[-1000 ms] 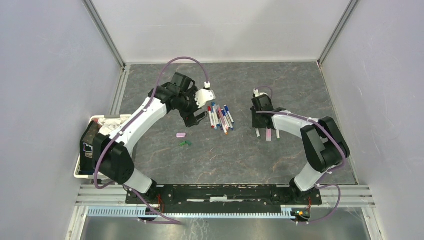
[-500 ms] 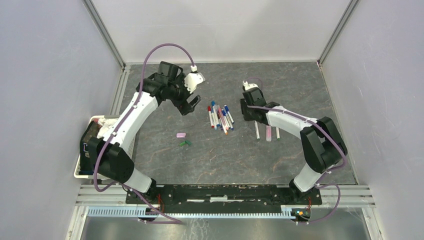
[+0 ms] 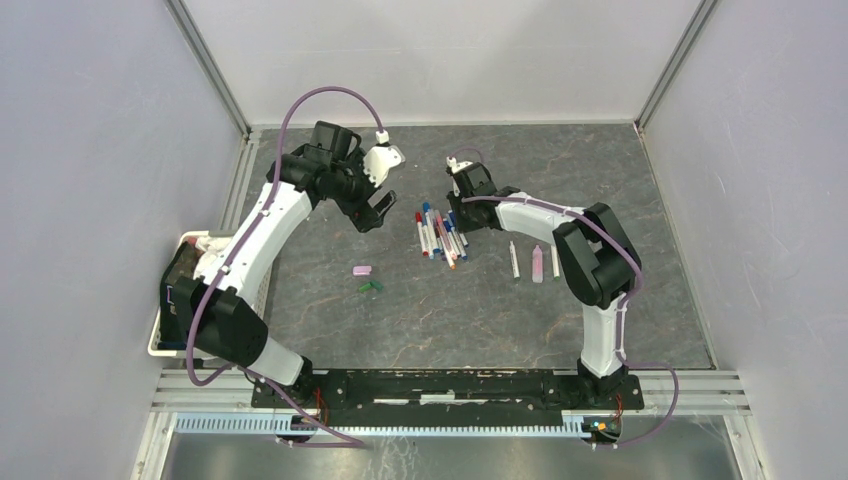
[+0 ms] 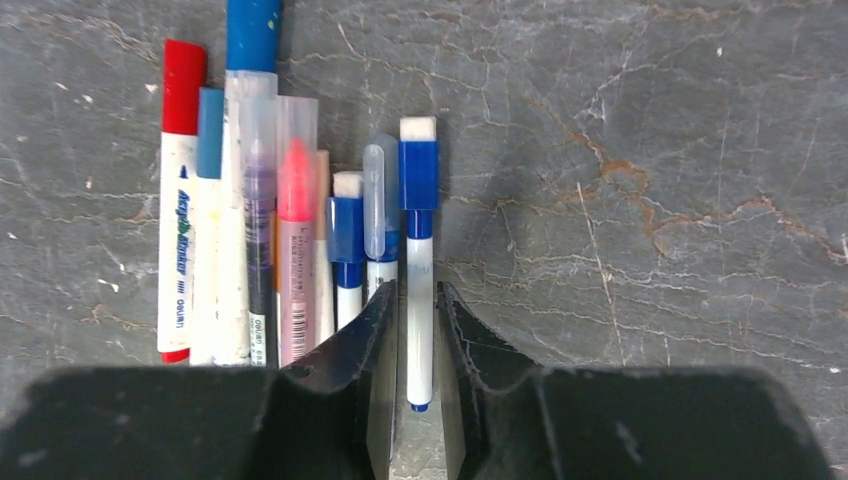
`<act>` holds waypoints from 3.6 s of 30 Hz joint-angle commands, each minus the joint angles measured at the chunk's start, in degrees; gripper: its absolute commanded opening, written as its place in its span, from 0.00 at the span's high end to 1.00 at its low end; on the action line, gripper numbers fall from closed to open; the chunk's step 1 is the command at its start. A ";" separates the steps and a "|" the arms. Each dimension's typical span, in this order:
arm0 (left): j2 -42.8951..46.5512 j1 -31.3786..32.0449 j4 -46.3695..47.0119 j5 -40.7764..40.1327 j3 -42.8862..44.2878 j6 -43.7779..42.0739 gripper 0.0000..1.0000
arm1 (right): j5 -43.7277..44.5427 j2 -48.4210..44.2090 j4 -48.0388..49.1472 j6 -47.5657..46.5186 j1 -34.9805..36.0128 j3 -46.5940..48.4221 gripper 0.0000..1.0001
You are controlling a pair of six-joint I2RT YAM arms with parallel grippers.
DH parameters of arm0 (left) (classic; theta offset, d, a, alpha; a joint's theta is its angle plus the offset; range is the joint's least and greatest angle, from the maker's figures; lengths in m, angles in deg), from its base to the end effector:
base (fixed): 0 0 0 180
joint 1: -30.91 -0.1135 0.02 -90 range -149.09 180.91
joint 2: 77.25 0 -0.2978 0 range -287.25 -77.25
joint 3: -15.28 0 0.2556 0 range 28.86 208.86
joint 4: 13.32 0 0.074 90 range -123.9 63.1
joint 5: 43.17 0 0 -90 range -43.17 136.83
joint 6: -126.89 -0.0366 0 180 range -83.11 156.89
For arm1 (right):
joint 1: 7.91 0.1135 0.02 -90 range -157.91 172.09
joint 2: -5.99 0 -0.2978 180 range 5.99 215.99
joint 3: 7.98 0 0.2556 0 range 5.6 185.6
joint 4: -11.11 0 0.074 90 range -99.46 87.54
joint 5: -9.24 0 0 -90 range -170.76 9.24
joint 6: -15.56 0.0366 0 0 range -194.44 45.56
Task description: Open the pen caps
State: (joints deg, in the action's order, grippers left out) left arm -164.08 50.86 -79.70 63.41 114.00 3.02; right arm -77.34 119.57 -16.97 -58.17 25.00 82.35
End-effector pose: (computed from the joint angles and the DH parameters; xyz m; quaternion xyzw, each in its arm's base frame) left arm 0.2944 -0.1180 0.3747 0.4657 0.8205 -0.0997 0.3162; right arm 0.3731 0.2389 0.1992 -0.1267 0.9347 0.1121 0.3126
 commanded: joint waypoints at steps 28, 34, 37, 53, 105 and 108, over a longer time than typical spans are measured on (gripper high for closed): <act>1.34 -0.10 -1.08 4.68 1.10 0.83 0.00 | -3.26 -7.52 0.35 -2.50 -3.23 -4.67 1.00; 5.43 0.07 -1.45 15.38 -4.69 -10.43 0.00 | -19.20 -14.41 -1.74 -4.27 -3.56 -4.18 1.00; 8.28 1.15 -1.58 18.15 -9.19 -17.74 0.00 | -34.14 -15.80 -1.79 -4.55 -3.36 -5.38 1.00; 8.75 10.11 -5.18 16.06 -15.01 -30.83 0.11 | -58.87 -12.04 -4.45 -7.78 7.07 -2.02 1.00; 4.88 1.92 -7.36 2.31 -8.16 -44.04 0.98 | -63.04 -16.24 -2.96 -10.09 7.20 -14.96 1.00; 5.61 1.54 -4.48 0.14 -10.21 -45.16 0.98 | -62.95 -18.11 -2.64 -10.45 6.65 -17.64 1.00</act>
State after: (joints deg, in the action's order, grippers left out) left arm -159.09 53.22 -87.56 69.49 103.55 -37.24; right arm -138.85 103.74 -16.09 -66.63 31.84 67.73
